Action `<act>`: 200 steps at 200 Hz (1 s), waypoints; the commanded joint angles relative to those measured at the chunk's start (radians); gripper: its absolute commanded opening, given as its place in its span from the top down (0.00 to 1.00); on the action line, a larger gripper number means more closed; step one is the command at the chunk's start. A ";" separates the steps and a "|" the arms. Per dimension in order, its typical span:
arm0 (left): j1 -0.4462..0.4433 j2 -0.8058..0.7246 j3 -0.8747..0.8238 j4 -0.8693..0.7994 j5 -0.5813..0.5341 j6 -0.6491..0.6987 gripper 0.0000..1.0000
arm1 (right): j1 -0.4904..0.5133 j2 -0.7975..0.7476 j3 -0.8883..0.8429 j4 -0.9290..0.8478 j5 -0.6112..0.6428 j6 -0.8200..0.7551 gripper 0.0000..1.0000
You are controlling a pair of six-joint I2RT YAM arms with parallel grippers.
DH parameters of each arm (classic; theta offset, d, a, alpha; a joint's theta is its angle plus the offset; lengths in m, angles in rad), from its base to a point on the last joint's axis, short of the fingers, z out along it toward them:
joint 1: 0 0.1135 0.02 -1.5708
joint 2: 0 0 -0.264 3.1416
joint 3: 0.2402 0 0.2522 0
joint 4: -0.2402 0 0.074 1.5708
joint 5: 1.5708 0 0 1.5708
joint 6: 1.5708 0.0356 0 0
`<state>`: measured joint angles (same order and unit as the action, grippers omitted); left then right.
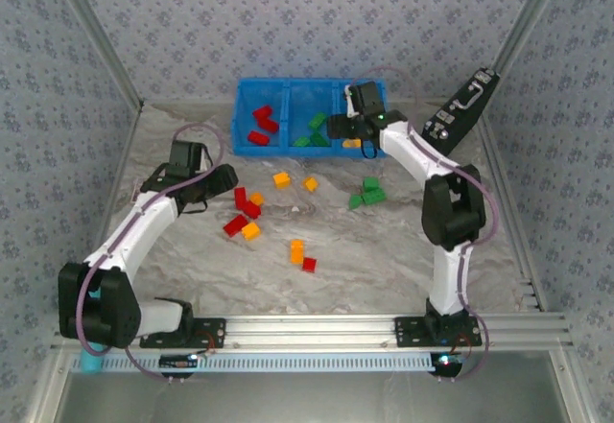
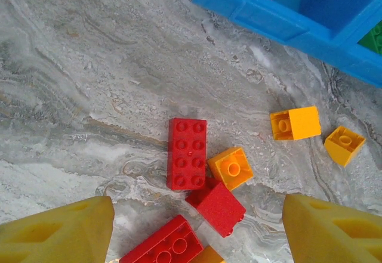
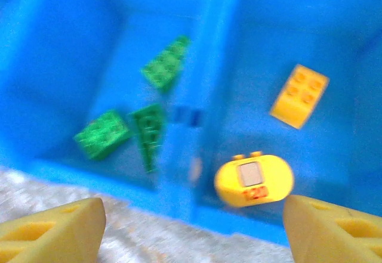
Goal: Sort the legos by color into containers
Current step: Place the lego in the container, then pick up the lego from the center of the table.
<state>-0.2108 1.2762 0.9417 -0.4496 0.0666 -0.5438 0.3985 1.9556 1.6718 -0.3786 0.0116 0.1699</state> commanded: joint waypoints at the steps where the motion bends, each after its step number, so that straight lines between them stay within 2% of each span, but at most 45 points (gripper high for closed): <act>1: -0.006 -0.049 0.020 0.020 0.005 -0.003 0.25 | 0.041 -0.094 -0.099 0.066 -0.028 -0.090 0.20; 20: -0.006 -0.077 0.011 0.014 0.001 0.010 0.25 | 0.084 -0.116 -0.171 0.058 -0.030 -0.108 0.20; 42: -0.003 -0.103 0.012 0.000 -0.011 0.033 0.24 | 0.108 -0.110 -0.228 0.045 -0.099 -0.035 0.20; 65: 0.005 -0.127 0.007 -0.006 -0.017 0.057 0.23 | 0.141 -0.087 -0.254 0.042 -0.083 0.004 0.20; 111: 0.038 -0.159 -0.028 -0.001 0.006 0.073 0.23 | 0.188 0.040 -0.156 -0.027 -0.049 -0.019 0.19; 200: 0.114 -0.212 -0.077 -0.016 0.031 0.090 0.22 | 0.210 0.229 -0.018 -0.097 -0.038 -0.039 0.18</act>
<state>-0.1074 1.0824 0.8738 -0.4519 0.0723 -0.4789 0.5983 2.1456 1.6005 -0.4271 -0.0380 0.1440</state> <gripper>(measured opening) 0.778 0.831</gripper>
